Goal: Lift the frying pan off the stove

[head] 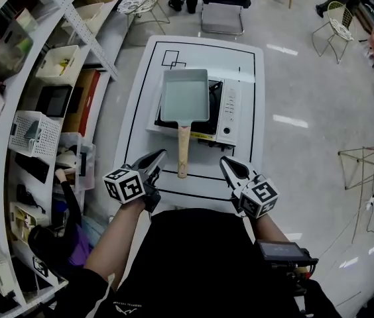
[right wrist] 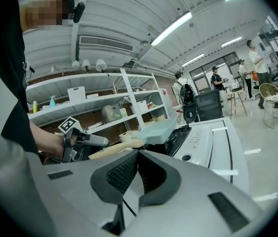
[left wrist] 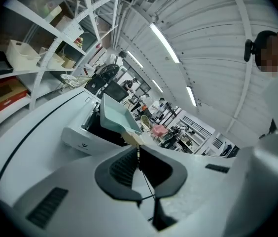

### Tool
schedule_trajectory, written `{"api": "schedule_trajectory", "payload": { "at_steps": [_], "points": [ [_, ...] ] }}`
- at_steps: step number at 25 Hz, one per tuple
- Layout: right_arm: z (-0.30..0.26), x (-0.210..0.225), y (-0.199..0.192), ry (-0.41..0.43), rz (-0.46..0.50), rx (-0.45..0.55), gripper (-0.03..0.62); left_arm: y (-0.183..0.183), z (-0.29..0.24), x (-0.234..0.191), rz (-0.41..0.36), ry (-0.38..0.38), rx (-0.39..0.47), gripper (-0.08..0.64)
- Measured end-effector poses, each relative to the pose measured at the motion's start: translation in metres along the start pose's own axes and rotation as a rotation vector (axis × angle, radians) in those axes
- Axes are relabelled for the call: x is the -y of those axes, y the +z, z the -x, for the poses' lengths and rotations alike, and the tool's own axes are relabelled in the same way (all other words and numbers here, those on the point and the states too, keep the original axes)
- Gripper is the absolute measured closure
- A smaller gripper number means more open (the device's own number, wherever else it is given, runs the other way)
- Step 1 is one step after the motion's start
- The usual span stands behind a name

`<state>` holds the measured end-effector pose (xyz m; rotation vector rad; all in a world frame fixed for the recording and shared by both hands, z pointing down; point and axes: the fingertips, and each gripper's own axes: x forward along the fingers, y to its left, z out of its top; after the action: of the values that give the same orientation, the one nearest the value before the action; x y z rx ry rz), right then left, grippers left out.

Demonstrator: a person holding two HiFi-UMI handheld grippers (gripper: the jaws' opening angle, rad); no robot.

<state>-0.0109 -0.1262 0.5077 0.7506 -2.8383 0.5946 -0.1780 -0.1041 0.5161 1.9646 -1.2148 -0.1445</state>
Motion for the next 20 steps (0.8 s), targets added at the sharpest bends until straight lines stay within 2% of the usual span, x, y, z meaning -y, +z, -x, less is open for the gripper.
{"api": "schedule_trajectory", "payload": {
  "at_steps": [8,12,15,17,20],
  "points": [
    [0.002,0.006,-0.003,-0.046,-0.02,0.001,0.568,-0.001,-0.025,-0.002,0.156,-0.084,-0.078,0.529],
    [0.002,0.009,-0.003,-0.062,-0.027,-0.003,0.568,0.006,-0.036,0.008,0.262,-0.164,-0.072,0.428],
    [0.002,0.011,-0.005,-0.068,-0.029,-0.003,0.568,0.004,-0.042,0.013,0.31,-0.212,-0.092,0.371],
    [0.003,0.012,-0.005,-0.074,-0.031,-0.002,0.568,0.001,-0.047,0.018,0.375,-0.247,-0.109,0.304],
    [0.006,0.014,-0.009,-0.08,-0.036,-0.007,0.568,-0.003,-0.056,0.017,0.417,-0.25,-0.126,0.278]
  ]
}}
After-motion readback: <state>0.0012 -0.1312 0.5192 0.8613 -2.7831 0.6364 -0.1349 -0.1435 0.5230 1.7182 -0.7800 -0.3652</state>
